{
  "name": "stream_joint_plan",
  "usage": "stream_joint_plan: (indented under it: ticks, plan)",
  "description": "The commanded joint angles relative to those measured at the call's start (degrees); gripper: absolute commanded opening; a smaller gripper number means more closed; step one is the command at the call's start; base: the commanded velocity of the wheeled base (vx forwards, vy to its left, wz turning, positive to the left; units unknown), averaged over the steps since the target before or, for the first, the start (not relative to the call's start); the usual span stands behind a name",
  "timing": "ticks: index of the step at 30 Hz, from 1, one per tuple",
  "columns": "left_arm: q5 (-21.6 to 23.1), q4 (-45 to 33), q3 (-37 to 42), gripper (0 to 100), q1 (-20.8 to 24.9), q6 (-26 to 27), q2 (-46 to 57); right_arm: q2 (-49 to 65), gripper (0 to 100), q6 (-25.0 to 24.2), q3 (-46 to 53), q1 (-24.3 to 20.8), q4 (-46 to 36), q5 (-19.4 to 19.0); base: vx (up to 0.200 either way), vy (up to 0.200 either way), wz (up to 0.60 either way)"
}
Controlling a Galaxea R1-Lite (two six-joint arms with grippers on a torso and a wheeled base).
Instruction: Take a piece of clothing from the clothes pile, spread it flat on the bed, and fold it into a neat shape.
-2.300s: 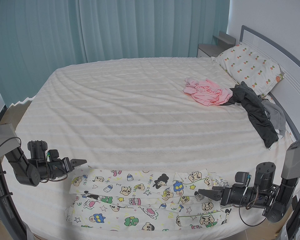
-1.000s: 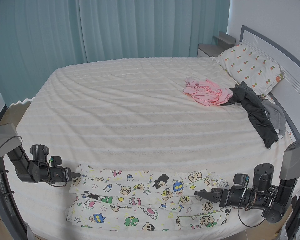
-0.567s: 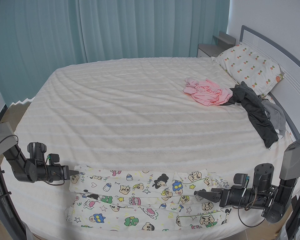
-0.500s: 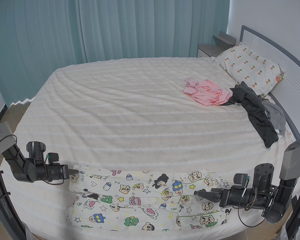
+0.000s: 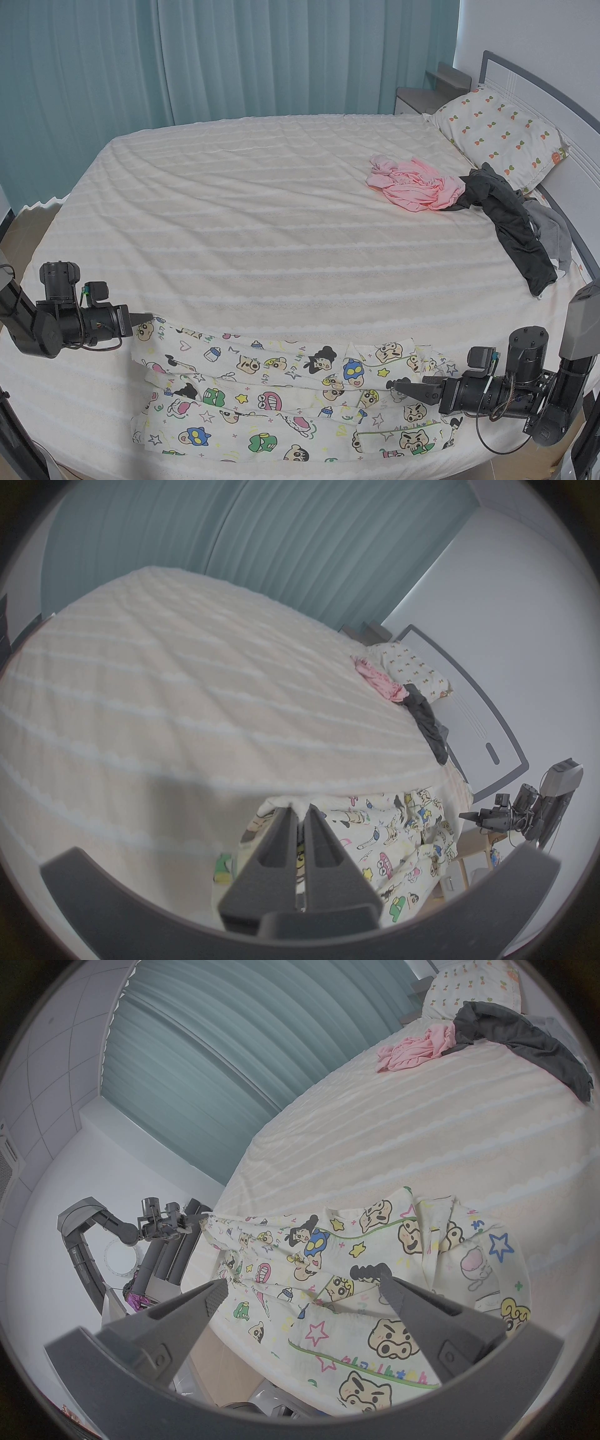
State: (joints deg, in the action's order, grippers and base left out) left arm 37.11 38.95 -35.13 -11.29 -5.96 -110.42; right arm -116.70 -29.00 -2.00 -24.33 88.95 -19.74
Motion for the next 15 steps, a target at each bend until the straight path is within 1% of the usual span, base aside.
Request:
stream_joint_plan:
  ticks: [1, 6, 12, 13, 15]
  plan:
    - [-0.2, 2.1, -0.1, 0, 1.1, -0.4, 2.0, 0.2, 100, 0.0, 0.1, 0.0, 0.9, 0.0, 0.000, 0.000, 0.00]
    - [-0.3, 4.2, -0.4, 0, 1.5, -0.4, 1.3, 0.2, 100, 0.0, 0.1, 0.0, 0.9, 0.0, 0.000, 0.000, 0.00]
    - [-0.8, 8.4, -1.0, 0, 2.6, -4.1, 0.4, 0.2, 100, 0.0, 0.1, 0.0, 0.9, 0.0, 0.000, 0.000, 0.00]
    - [-1.2, 9.7, -1.1, 0, 2.6, -4.1, -0.6, 0.2, 100, 0.0, 0.1, -0.1, 0.9, 0.0, 0.000, 0.000, 0.00]
    - [-3.7, 12.8, -1.1, 0, 2.7, -4.1, -2.4, 0.2, 100, 0.0, 0.2, -0.1, 0.9, 0.0, 0.000, 0.000, 0.00]
